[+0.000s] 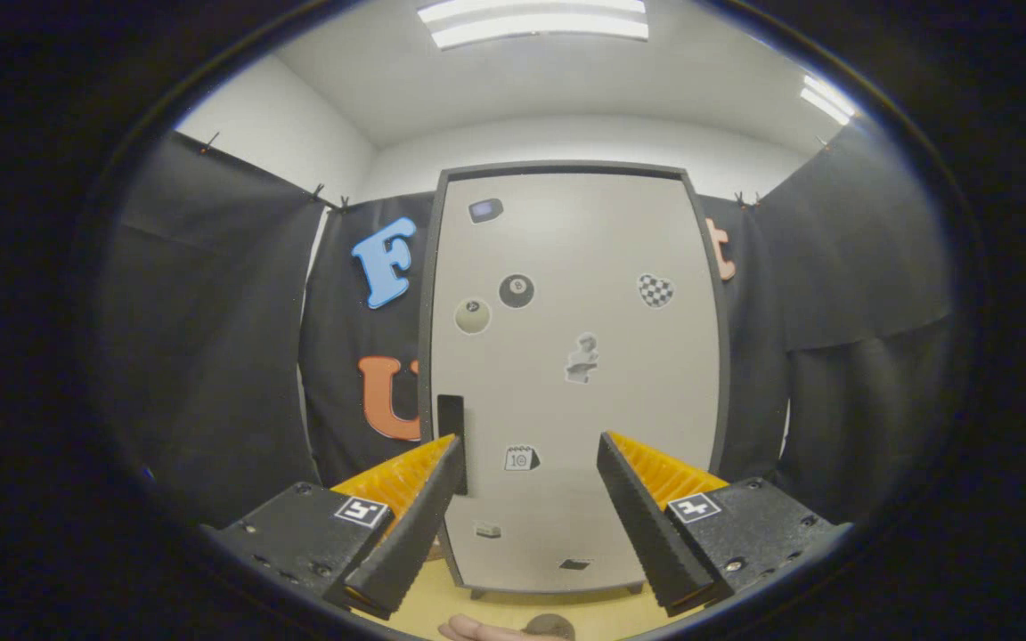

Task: Open the shoe cabinet door, grab the shoes and put them into the shoe cabinet, then close the shoe cabinet door.

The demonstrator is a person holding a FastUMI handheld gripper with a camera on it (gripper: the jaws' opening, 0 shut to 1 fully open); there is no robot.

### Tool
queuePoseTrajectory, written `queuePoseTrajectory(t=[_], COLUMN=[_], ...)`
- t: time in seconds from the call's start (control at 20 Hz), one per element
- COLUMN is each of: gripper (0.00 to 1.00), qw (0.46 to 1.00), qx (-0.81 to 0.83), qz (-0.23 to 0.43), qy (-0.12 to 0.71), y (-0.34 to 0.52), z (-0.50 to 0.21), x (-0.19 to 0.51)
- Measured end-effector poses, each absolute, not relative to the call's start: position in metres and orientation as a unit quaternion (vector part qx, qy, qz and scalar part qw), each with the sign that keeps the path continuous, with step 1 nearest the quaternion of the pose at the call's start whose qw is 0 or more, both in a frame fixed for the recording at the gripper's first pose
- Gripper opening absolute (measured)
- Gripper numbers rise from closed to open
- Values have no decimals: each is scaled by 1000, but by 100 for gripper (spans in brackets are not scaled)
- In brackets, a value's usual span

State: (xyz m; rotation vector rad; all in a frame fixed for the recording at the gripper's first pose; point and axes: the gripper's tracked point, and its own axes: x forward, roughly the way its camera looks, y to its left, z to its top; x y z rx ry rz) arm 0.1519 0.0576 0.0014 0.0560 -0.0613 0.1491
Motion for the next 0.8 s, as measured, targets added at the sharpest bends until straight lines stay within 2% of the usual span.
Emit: queuePoseTrajectory(t=[0.35, 0.6, 0.8], gripper=[99, 99, 86], qw=[993, 996, 996], qx=[44, 17, 19], qz=[106, 88, 84], qy=[12, 21, 36], y=[134, 159, 160], z=[-26, -41, -52], x=[217, 257, 278])
